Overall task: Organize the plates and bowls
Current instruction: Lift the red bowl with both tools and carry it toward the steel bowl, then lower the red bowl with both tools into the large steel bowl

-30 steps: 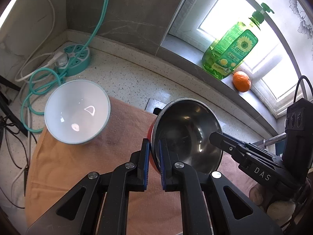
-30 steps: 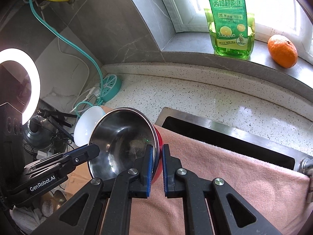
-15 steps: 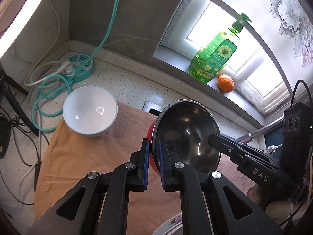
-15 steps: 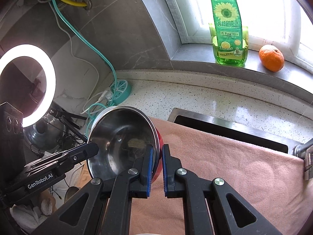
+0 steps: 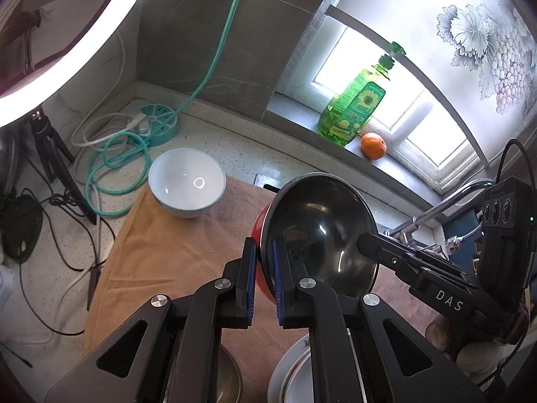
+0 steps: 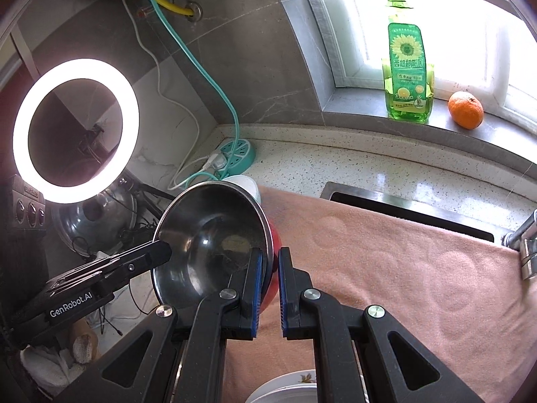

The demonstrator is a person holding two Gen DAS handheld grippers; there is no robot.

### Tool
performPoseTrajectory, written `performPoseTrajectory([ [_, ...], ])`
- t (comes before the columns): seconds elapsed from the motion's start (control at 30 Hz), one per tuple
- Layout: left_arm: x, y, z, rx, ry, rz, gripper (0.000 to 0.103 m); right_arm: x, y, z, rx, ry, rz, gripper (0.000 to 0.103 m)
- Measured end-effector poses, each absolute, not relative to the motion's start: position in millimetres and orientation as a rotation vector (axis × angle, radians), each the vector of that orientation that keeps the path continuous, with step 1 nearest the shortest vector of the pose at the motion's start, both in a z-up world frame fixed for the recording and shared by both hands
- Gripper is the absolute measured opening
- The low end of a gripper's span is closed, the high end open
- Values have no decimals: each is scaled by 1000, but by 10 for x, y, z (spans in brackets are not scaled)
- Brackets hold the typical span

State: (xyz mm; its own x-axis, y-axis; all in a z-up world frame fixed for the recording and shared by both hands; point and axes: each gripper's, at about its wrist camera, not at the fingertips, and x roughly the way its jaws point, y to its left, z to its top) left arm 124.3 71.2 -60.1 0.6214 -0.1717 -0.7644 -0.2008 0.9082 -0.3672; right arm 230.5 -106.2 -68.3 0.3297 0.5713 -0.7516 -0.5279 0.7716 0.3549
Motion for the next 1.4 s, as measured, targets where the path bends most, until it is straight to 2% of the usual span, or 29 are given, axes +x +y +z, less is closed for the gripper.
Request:
performPoseTrajectory([
  [0.53,637,1028,-619,-454,919,37,8,1614,-752,-783,39,1049,760,9],
  [1.4,79,1363,-1170,-496,1042,61,8,964,-314,-1359,-36,1161,752,9],
])
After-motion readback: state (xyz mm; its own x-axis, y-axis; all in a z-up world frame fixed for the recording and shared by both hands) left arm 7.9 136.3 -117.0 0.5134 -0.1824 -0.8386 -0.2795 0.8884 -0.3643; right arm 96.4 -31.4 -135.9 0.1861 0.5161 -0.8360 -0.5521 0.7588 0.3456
